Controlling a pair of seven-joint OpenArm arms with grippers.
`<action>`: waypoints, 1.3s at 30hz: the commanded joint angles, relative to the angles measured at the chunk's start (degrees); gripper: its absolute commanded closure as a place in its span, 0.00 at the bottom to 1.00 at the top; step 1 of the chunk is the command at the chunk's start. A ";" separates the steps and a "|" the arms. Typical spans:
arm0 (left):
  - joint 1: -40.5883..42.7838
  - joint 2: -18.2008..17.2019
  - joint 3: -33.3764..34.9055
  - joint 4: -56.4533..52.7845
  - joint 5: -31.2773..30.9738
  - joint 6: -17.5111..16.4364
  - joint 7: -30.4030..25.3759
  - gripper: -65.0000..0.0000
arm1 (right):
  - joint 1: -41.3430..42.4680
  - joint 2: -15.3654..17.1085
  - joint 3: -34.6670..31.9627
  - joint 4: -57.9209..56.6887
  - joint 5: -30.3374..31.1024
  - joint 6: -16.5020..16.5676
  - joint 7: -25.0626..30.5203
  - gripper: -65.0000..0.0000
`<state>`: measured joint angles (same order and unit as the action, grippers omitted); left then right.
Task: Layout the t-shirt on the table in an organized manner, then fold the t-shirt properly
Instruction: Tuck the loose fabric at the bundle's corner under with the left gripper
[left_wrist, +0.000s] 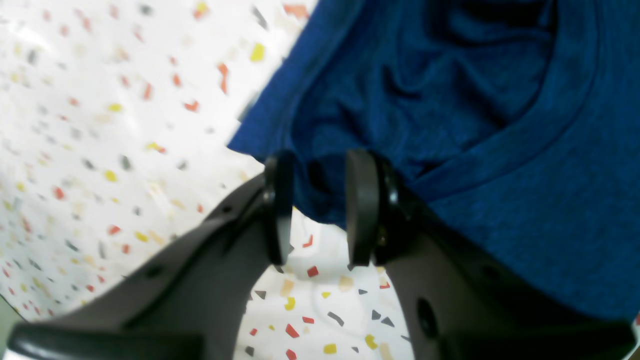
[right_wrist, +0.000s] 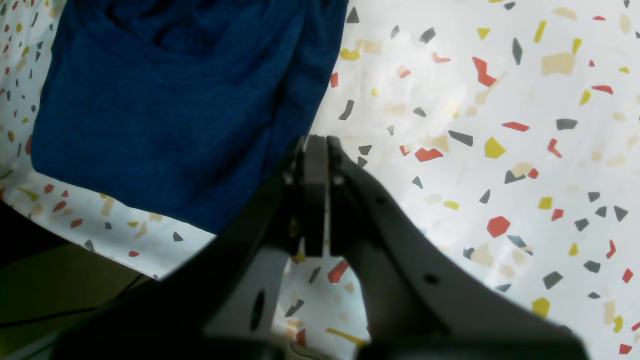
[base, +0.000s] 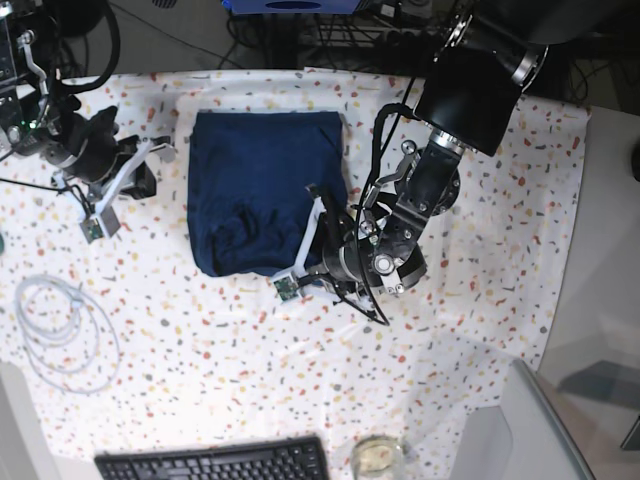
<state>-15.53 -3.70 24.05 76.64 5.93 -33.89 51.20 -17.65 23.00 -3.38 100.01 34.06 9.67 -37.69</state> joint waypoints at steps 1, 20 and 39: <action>-1.48 0.06 -0.45 0.15 0.00 0.26 -0.78 0.74 | 0.46 0.69 0.52 0.78 0.44 -0.05 0.90 1.00; -6.58 0.32 0.08 -7.67 -0.62 0.26 -3.60 1.00 | 0.46 0.69 0.52 0.70 0.44 -0.05 0.90 1.00; -12.21 2.78 -0.36 -15.59 -0.53 0.26 -8.52 1.00 | 2.66 0.69 0.52 -2.03 0.44 -0.05 0.99 1.00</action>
<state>-25.50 -1.52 24.03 60.05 5.87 -33.89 43.62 -15.49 22.98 -3.38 97.21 34.06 9.67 -37.65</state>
